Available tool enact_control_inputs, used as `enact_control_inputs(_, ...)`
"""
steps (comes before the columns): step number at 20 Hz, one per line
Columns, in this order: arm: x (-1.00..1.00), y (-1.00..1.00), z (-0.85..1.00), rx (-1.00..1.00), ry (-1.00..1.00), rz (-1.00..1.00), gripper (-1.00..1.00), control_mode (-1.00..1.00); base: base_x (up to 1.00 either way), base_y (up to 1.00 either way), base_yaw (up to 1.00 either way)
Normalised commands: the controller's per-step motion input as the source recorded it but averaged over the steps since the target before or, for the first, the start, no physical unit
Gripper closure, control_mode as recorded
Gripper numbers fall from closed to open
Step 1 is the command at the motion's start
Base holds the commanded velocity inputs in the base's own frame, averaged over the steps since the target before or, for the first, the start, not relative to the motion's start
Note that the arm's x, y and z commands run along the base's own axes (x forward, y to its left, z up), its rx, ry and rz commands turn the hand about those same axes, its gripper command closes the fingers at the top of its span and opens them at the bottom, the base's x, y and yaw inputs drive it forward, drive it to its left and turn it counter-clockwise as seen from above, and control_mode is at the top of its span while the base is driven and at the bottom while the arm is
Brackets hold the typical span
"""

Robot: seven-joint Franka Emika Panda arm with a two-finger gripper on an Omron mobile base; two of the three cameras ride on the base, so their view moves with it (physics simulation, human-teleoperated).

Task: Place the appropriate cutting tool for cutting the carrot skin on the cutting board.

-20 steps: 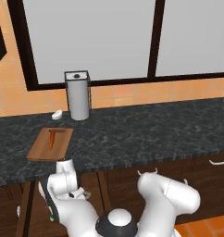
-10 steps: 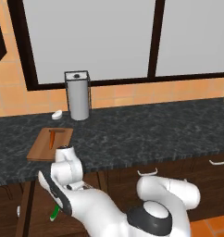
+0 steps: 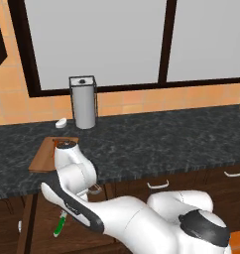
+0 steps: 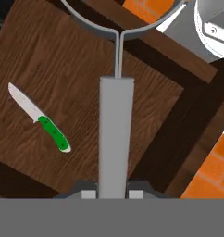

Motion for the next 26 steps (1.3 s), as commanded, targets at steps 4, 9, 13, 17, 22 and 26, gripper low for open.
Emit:
enact_control_inputs(4, 0.56, 0.36, 0.73, -0.06, -0.11, -0.05, 1.0, -1.0, 0.0, 0.0, 0.0)
enact_control_inputs(9, 0.74, 0.34, 0.67, -0.04, -0.06, 0.0, 1.0, -1.0, 0.0, 0.0, 0.0)
enact_control_inputs(13, 0.82, 0.18, 0.47, -0.02, -0.02, 0.0, 1.0, -1.0, 0.0, 0.0, 0.0)
enact_control_inputs(17, 0.8, 0.09, 0.12, 0.0, 0.0, 0.0, 1.0, -1.0, 0.0, 0.0, 0.0)
enact_control_inputs(22, 0.77, 0.08, -0.09, 0.0, 0.0, 0.0, 1.0, -1.0, 0.0, 0.0, 0.0)
enact_control_inputs(26, 0.7, 0.23, -0.36, -0.03, 0.01, 0.0, 1.0, -1.0, 0.0, 0.0, 0.0)
